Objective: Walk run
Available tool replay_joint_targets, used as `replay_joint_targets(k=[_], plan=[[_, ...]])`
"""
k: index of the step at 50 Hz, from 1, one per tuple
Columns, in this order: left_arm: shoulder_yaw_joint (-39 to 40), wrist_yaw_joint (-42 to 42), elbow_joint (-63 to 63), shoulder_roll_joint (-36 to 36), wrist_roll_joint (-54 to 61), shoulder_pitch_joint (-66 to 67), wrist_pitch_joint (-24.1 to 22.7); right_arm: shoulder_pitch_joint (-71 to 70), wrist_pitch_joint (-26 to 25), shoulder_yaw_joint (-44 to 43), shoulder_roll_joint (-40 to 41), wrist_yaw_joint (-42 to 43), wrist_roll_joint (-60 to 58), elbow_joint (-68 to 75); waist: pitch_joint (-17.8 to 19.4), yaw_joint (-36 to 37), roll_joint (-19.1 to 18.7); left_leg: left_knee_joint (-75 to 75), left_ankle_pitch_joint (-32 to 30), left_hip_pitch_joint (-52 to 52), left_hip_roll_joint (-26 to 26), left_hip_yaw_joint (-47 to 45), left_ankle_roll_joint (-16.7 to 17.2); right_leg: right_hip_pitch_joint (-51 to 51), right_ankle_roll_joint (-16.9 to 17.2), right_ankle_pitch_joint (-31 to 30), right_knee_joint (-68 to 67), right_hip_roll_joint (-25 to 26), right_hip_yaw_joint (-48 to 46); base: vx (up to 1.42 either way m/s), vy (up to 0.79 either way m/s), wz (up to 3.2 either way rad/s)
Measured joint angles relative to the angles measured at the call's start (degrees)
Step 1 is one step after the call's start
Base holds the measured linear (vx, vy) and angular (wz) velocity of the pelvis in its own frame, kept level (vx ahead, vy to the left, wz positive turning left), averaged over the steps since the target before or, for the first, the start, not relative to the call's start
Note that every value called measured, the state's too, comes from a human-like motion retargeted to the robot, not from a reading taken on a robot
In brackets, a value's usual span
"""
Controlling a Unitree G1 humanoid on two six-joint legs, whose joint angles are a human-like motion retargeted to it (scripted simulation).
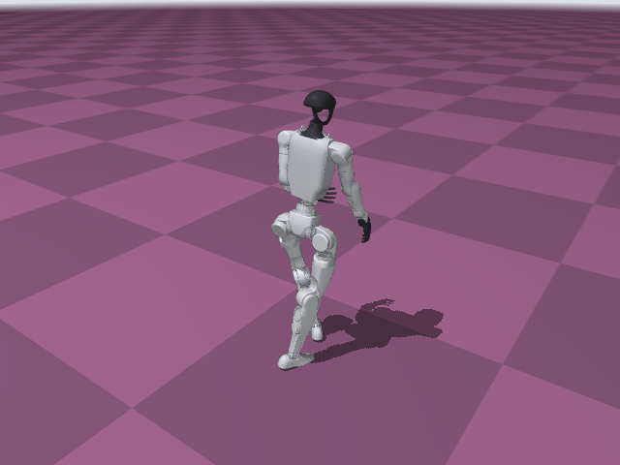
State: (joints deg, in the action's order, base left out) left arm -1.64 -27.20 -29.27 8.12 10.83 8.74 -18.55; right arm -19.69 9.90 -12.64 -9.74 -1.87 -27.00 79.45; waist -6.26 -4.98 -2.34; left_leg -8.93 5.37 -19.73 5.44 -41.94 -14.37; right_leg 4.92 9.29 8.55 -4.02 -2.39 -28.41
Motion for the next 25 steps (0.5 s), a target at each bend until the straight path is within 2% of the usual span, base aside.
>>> replay_joint_targets(k=[2, 3, 4, 5, 8, 10, 13, 15, 18, 20, 25], plan=[[0.51, 0.03, -0.59, 0.05, -0.3, 0.51, -0.14, 2.37, -0.56, -0.33, -0.42, -0.15, -1.72, 1.26, 0.05, 2.71, 0.63, 0.82, 2.87, 0.74, 2.32, 9.54, -0.63, 1.19, 3.23, -4.49, -3.9, 0.12, 0.5, 0.83, -0.1, 0.35], [1.08, 0.19, -1.09, 0.06, -0.05, 0.43, -0.03, 3.52, -1.28, -0.7, -0.52, 0.17, -3.12, 2.2, 0.09, 4.38, 1.07, -0.11, 3.35, -0.88, 3.33, 16.1, -0.63, 0.97, 5.09, -9.08, -6.44, 0.07, 1.58, 0.61, -0.16, 0.23], [1.51, 0.63, -1.5, 0.02, 0.39, 0.18, 0.27, 4.78, -1.99, -1.2, -0.62, 0.9, -4.46, 3.14, -0.3, 4.86, 0.08, -0.74, 2.69, -1.65, 1.38, 16.75, -0.59, -1.06, 5.71, -14.27, -10.2, 0.98, 2.27, 0.38, -0.11, 0.67], [1.87, 1.22, -1.86, -0.04, 0.93, -0.16, 0.67, 6.08, -2.69, -1.77, -0.7, 1.84, -5.77, 4.07, -0.89, 4.74, -1.61, -1.22, 1.46, -1.99, -2.04, 14.44, -0.55, -4.0, 5.71, -19.76, -14.57, 2.38, 2.76, 0.57, 0.12, 1.6], [0.91, 3.05, -1.83, 0.22, 1.43, 0.66, 0.48, 12.43, -3.22, -2.59, -2.14, 5.57, -7.76, 7.32, -0.52, 1.49, -6.54, -0.84, 4.01, 4.53, -1.69, 21.46, -0.63, -5.5, 4.68, -27.4, -28.0, 4.73, 7.44, 0.91, 0.22, 2.57], [0.78, 3.07, -2.13, 0.49, 0.98, -0.13, 0.59, 17.1, -3.93, -3.66, -3.07, 7.74, -7.63, 8.78, -0.24, 0.87, -8.73, -0.67, 4.04, 6.77, -1.76, 26.82, -0.63, -8.92, 3.06, -24.67, -35.11, 7.94, 14.14, 0.52, 0.11, 2.54], [-0.41, 3.07, -2.55, 0.36, 0.33, -1.6, 1.1, 24.75, -4.28, -5.57, -3.16, 10.69, -4.28, 10.97, -0.45, 1.12, -10.01, -0.63, 3.09, 8.86, -0.95, 33.42, -0.63, -13.31, -0.48, -20.42, -39.86, 9.08, 20.02, 0.55, 0.08, 2.59], [-1.75, 3.3, -2.01, -0.16, -0.61, -1.99, 0.91, 29.64, -3.7, -7.54, -2.34, 11.05, -1.93, 12.7, -0.79, -1.32, -10.66, -0.75, 2.17, 10.01, 0.06, 40.02, -0.63, -16.76, -3.57, -17.23, -41.12, 7.22, 20.24, 0.43, -0.02, 3.46], [-2.3, 2.68, -0.79, -1.1, -2.05, -2.5, 0.41, 35.41, -3.54, -8.97, -0.66, 6.97, 0.11, 15.05, -0.77, -3.04, -10.19, -1.3, 1.19, 11.6, 1.74, 48.4, -0.63, -20.32, -9.53, -14.34, -36.16, 3.76, 21.09, 0.54, -0.13, 2.9], [-2.41, 2.41, -0.39, -1.48, -2.24, -2.88, 0.37, 38.0, -3.78, -9.12, 0.28, 3.23, 0.24, 16.79, -0.53, -3.79, -9.14, -2.01, 0.76, 12.69, 3.6, 53.37, -0.63, -22.28, -9.69, -14.54, -29.55, 3.17, 24.78, 0.36, -0.16, 2.41], [-2.36, 3.58, 0.37, -1.87, -1.05, -2.31, -0.09, 41.1, -5.9, -7.57, 1.55, -4.28, -4.35, 17.95, 1.18, -4.67, -4.06, -1.46, -0.9, 18.47, 9.97, 61.49, -0.63, -24.56, -3.79, -15.23, -9.16, -0.22, 37.05, 0.48, -0.16, 1.74]])
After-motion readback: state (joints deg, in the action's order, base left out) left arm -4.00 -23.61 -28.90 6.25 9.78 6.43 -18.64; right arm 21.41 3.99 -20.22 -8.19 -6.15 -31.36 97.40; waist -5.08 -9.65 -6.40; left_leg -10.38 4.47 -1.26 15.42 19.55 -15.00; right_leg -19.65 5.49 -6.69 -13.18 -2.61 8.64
